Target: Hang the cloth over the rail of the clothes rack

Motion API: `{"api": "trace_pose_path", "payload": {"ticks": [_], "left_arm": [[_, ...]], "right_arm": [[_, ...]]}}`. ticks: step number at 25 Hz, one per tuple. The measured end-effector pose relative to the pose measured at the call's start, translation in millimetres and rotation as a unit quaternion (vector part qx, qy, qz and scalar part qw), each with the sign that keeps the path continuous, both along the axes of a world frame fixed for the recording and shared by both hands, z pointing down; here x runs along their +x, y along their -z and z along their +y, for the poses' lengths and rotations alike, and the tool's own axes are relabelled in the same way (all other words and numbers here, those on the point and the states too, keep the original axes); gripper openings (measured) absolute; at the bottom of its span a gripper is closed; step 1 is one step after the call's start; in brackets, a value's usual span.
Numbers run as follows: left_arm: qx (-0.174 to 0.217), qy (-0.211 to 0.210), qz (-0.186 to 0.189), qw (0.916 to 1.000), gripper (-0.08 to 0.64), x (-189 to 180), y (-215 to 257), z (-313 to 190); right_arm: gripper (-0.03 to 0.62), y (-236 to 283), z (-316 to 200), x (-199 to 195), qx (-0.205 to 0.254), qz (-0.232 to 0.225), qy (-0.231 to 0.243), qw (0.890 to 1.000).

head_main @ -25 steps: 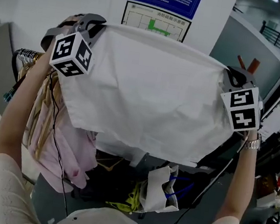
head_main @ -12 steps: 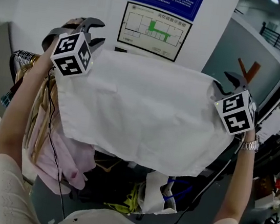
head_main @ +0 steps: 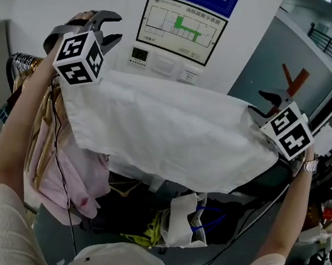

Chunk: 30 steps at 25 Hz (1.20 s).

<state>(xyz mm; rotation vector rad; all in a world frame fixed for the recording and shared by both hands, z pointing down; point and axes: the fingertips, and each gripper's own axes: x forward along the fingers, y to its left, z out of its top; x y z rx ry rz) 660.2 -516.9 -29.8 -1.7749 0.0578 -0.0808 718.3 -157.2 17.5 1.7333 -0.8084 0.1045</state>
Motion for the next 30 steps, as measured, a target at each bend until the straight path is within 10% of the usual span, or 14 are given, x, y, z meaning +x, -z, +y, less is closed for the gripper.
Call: {"api": "trace_pose_path", "payload": {"ticks": [4, 11, 15, 23, 30], "left_arm": [[-0.002, 0.01, 0.002, 0.9999, 0.16, 0, 0, -3], [-0.003, 0.023, 0.018, 0.9996, 0.16, -3, 4, -8], [0.004, 0.027, 0.091, 0.9955, 0.16, -17, 25, -6], [-0.075, 0.02, 0.223, 0.9717, 0.034, -64, 61, -14], [-0.131, -0.009, 0.348, 0.9282, 0.012, -133, 68, -11]], "right_arm": [[0.187, -8, 4, -23, -0.005, -0.061, 0.039, 0.997], [0.186, 26, 23, -13, 0.049, 0.021, 0.005, 0.999], [0.184, 56, 11, -35, 0.119, 0.091, 0.023, 0.988], [0.029, 108, -23, -90, 0.291, 0.216, 0.039, 0.931], [0.018, 111, -40, -146, 0.399, 0.3, 0.056, 0.865]]}}
